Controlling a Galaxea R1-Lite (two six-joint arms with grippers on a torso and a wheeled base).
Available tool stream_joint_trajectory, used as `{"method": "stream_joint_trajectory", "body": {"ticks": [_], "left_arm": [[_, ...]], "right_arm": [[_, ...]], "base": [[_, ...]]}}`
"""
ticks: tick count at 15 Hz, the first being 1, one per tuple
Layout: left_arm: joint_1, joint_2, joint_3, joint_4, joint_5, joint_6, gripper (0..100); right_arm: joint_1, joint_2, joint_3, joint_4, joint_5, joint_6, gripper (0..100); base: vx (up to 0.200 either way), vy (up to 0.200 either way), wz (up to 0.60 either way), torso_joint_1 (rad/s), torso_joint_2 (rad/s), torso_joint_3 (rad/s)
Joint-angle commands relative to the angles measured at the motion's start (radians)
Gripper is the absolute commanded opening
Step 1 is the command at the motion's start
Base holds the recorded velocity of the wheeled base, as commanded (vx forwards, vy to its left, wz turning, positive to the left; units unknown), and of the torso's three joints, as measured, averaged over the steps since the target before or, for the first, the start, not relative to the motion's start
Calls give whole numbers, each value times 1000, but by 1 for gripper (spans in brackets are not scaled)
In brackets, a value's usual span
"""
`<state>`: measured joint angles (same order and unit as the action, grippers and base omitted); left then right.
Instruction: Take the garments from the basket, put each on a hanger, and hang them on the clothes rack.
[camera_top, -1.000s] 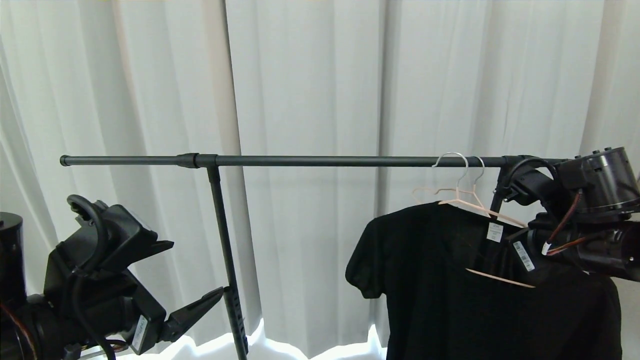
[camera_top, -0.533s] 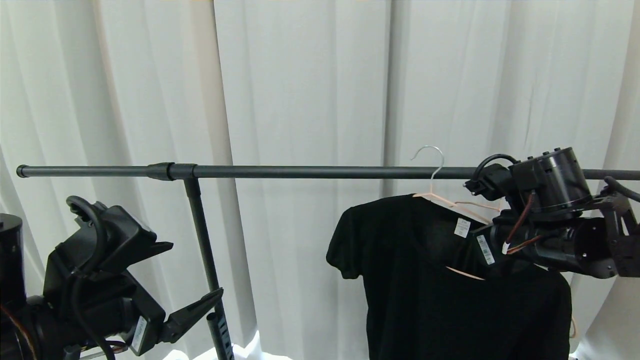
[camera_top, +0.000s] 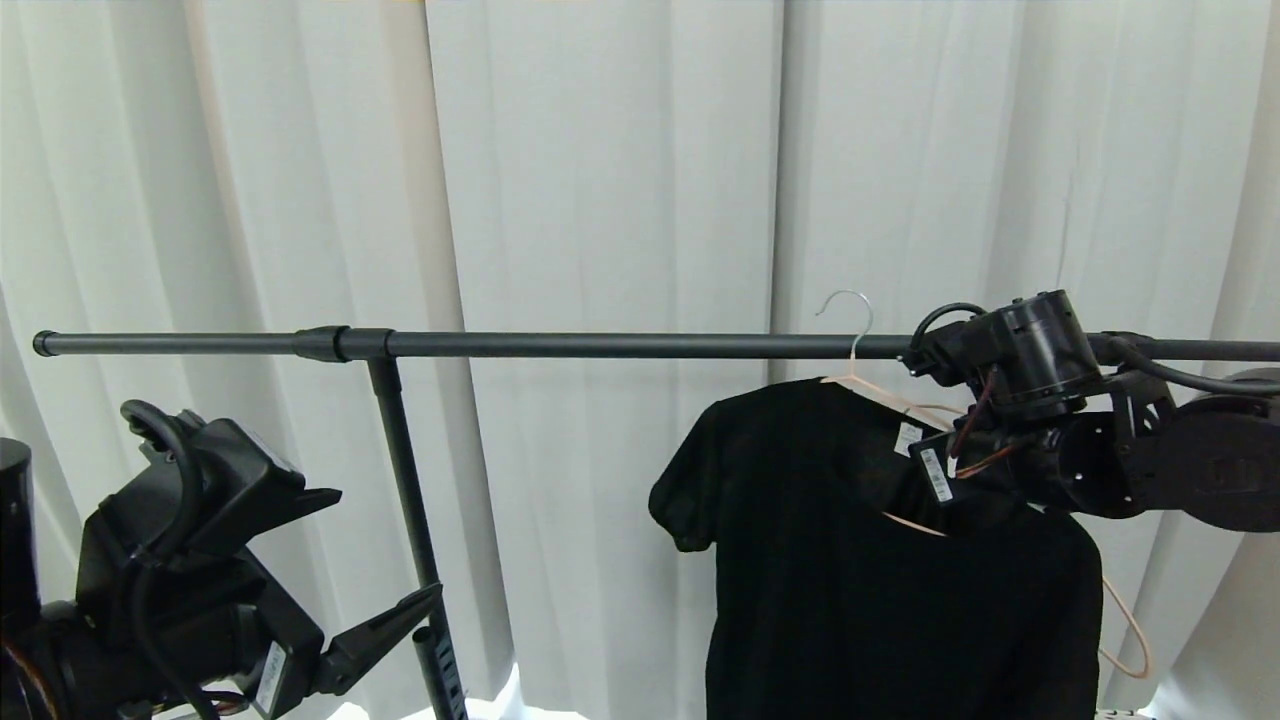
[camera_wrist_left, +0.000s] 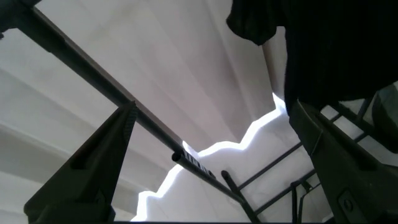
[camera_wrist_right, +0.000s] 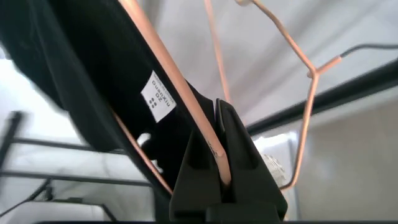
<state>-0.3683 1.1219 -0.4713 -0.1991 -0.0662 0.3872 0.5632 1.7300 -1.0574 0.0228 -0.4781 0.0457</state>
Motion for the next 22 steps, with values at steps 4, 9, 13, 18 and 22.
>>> {"method": "stream_joint_trajectory", "body": {"ticks": [4,9,13,18,22], "left_arm": [[0,-19,10,0,2,5,100],[-6,-21,3,0,29,7,100],[-8,-21,3,0,29,7,100],[-8,-21,3,-2,29,5,100],[-6,-28,6,-2,29,4,100]], "right_arm": [[11,91,-4,-7,-43,55,0],[57,95,1,-1,-48,128,0],[61,95,1,0,-48,128,0],[96,89,1,0,-48,160,100],[182,71,1,0,-48,192,100]], "base": [[0,0,0,0,0,0],[0,0,0,0,0,0],[0,0,0,0,0,0],[0,0,0,0,0,0],[0,0,0,0,0,0]]}}
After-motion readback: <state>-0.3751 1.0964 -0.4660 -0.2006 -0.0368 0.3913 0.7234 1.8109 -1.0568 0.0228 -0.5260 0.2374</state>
